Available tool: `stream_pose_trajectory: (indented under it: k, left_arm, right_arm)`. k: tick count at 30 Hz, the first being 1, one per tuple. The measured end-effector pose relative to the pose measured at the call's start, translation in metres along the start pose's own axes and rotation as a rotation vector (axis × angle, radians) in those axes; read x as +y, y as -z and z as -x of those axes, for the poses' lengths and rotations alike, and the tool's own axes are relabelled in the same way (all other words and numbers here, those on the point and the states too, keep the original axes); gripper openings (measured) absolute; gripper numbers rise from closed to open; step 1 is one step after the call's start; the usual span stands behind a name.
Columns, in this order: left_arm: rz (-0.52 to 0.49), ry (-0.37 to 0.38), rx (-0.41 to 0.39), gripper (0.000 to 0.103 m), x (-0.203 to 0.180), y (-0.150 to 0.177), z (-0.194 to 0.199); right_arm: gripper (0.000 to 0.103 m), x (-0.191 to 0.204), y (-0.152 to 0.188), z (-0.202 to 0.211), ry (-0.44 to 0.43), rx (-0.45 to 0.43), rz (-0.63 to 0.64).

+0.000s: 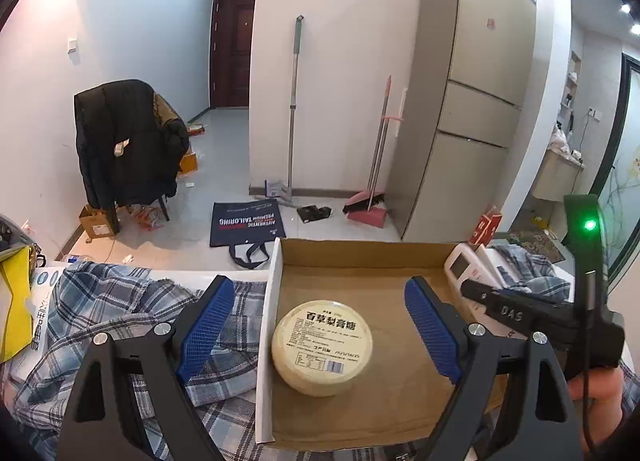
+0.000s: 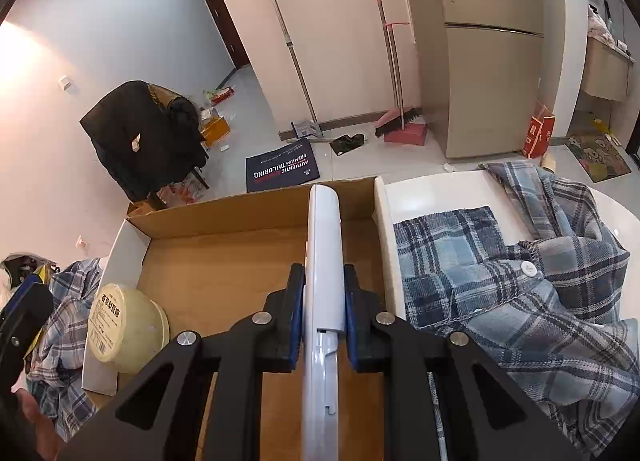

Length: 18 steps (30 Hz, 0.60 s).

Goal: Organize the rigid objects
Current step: 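Lower the cream tin into the cardboard box and open the left gripper, then lower the white remote into the cardboard box and open the right gripper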

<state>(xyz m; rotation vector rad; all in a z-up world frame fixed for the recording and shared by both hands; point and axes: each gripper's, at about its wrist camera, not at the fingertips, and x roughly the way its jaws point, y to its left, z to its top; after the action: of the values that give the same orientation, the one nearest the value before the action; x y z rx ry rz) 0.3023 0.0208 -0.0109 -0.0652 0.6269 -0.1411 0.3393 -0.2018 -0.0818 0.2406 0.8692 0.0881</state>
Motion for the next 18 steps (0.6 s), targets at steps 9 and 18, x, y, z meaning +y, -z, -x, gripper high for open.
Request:
stream_pose_trajectory:
  k: [9, 18]
  left_arm:
    - [0.035, 0.004, 0.017, 0.089, 0.008, -0.003, 0.001]
    - [0.051, -0.015, -0.095, 0.089, 0.008, -0.021, 0.046]
  right_arm:
    - [0.016, 0.004, 0.002, 0.002, 0.008, 0.001, 0.017]
    - [0.016, 0.002, -0.009, 0.057, -0.067, -0.068, -0.014]
